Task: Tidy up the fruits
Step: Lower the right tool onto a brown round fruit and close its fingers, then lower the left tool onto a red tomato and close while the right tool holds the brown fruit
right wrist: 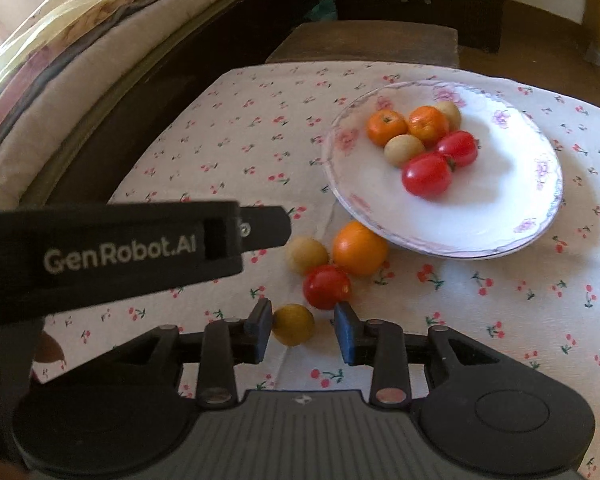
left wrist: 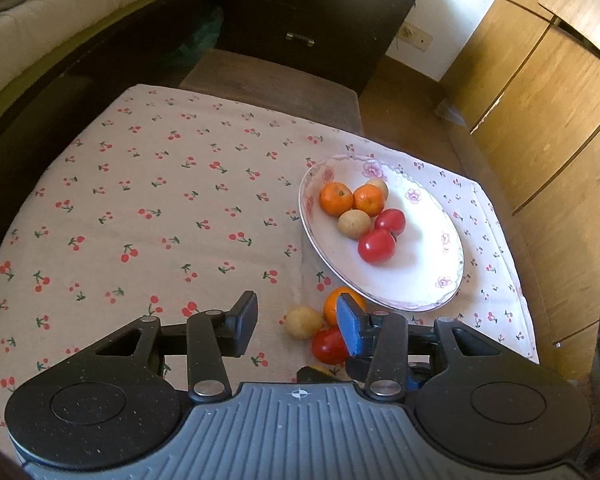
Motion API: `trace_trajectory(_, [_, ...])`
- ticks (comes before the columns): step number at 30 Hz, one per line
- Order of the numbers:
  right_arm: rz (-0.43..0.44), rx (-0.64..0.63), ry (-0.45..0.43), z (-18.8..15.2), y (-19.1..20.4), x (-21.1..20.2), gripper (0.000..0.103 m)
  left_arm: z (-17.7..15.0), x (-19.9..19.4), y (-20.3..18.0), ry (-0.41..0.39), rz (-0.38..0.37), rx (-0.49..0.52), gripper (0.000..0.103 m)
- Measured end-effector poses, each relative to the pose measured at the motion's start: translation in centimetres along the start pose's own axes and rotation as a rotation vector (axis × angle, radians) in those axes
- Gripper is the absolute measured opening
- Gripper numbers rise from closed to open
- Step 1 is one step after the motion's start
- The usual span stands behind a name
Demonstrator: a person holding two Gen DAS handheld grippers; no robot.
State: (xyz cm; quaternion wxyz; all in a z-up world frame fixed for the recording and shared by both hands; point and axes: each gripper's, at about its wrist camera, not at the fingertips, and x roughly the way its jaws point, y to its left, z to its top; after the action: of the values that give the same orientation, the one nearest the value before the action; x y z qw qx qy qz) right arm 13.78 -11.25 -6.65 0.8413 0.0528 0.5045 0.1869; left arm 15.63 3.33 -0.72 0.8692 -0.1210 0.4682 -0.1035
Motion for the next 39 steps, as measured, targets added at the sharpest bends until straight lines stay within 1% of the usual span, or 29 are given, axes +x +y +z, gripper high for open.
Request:
trace_trajectory(2, [-0.006, -0.018, 0.008, -0.2, 0.5, 0.4, 0.035, 0.0, -0.1, 0.2, -0.001, 0.001, -0.005, 0.054])
trace_trajectory(5, [-0.01, -0.02, -0.003, -0.2, 1.0, 0.9, 0.034, 0.0, -0.2, 0.5, -0.002, 0.002, -0.015, 0.055])
trace_trajectory(8, [-0.002, -0.03, 0.002, -0.1, 1.4, 1.3, 0.032, -0.1, -0.3, 0.7, 0.0, 0.007, -0.009, 0.056])
trace_trajectory(10, [-0.012, -0.06, -0.01, -0.3, 2.0, 1.5, 0.029, -0.1, -0.4, 1.0, 0.0, 0.013, -0.017, 0.056])
trace_trajectory(12, [-0.017, -0.072, -0.016, -0.3, 2.4, 1.6, 0.029, -0.1, -0.4, 1.3, 0.001, 0.013, -0.028, 0.056])
trace_trajectory(15, [-0.006, -0.078, -0.013, -0.4, 2.3, 1.3, 0.028, -0.1, -0.5, 1.3, 0.001, 0.019, -0.019, 0.057])
trace_trajectory(21, [-0.041, -0.081, -0.031, -0.8, 0.8, -1.9, 0.028, -0.3, -0.1, 0.9, 0.022, 0.009, -0.005, 0.057])
trace_trajectory(24, [-0.07, -0.065, -0.038, -1.3, -0.7, -3.7, 0.028, -0.5, 0.2, 0.1, 0.033, -0.015, 0.004, 0.055])
trace_trajectory(28, [-0.099, -0.065, -0.037, -2.3, -2.1, -5.5, 0.028, -0.6, 0.9, -1.4, 0.039, -0.005, 0.047, 0.054])
trace_trajectory(30, [-0.098, -0.053, -0.045, -2.4, -2.7, -5.9, 0.028, -0.9, 1.5, -1.8, 0.047, 0.006, 0.056, 0.053])
trace_trajectory(34, [-0.073, -0.034, -0.053, -2.6, -3.5, -6.7, 0.028, -0.9, 2.4, -2.0, 0.05, 0.056, 0.063, 0.05])
trace_trajectory(39, [-0.045, -0.009, -0.062, -2.5, -4.1, -7.1, 0.028, -0.9, 3.5, -2.1, 0.064, 0.06, 0.045, 0.049])
